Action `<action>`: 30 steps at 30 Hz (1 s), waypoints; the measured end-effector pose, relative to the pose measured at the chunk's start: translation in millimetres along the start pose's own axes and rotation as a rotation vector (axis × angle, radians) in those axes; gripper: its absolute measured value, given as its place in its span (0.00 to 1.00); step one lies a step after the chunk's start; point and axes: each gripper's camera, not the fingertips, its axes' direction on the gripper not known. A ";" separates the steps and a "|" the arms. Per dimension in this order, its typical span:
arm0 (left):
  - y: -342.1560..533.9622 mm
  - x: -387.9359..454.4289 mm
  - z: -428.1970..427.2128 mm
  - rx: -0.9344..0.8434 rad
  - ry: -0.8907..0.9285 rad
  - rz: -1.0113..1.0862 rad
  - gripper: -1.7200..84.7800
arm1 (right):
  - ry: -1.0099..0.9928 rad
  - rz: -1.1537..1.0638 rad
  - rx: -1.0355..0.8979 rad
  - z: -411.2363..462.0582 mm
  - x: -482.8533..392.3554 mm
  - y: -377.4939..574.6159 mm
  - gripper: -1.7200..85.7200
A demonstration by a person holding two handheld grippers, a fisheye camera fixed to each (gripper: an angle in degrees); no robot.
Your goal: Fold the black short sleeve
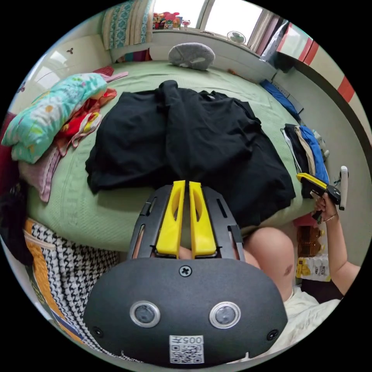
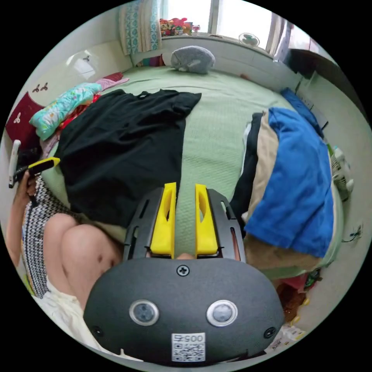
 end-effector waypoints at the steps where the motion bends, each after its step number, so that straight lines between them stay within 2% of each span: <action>1: 13.0 2.0 -5.8 0.019 -0.005 -0.024 0.06 | -0.002 0.016 0.006 -2.3 0.1 10.3 0.13; 6: 46.8 23.8 -30.0 0.085 0.005 -0.024 0.04 | 0.033 0.010 -0.078 20.2 -12.5 24.4 0.13; 8: 54.5 32.5 -31.9 0.085 0.007 -0.026 0.04 | 0.089 0.024 -0.076 21.6 -18.0 27.4 0.10; 10: 62.1 45.0 -24.5 0.048 0.020 -0.025 0.04 | 0.104 0.026 -0.101 9.3 -28.2 27.6 0.03; 12: 66.1 56.1 -14.8 0.002 -0.007 0.005 0.04 | 0.134 -0.014 -0.084 -7.1 -37.0 29.7 0.01; 15: 70.9 69.4 -7.1 -0.025 -0.049 0.007 0.03 | 0.077 -0.030 -0.065 -45.3 -39.7 35.3 0.00; 19: 78.3 80.4 -7.9 -0.010 0.011 -0.024 0.02 | -0.045 0.051 0.004 -107.6 -17.0 51.5 0.00; 22: 84.4 89.6 -10.4 -0.007 0.009 -0.004 0.02 | -0.017 0.081 0.058 -137.9 4.4 66.2 0.00; 25: 89.8 95.7 -11.3 -0.012 -0.009 0.009 0.02 | 0.032 0.117 0.044 -140.8 29.9 80.3 0.00; 28: 93.1 97.2 -8.7 -0.019 -0.009 -0.012 0.02 | -0.053 0.172 -0.088 -118.9 54.1 93.6 0.00; 30: 94.8 97.8 -6.1 -0.015 -0.004 -0.028 0.02 | -0.073 0.172 -0.071 -116.9 59.2 103.5 0.01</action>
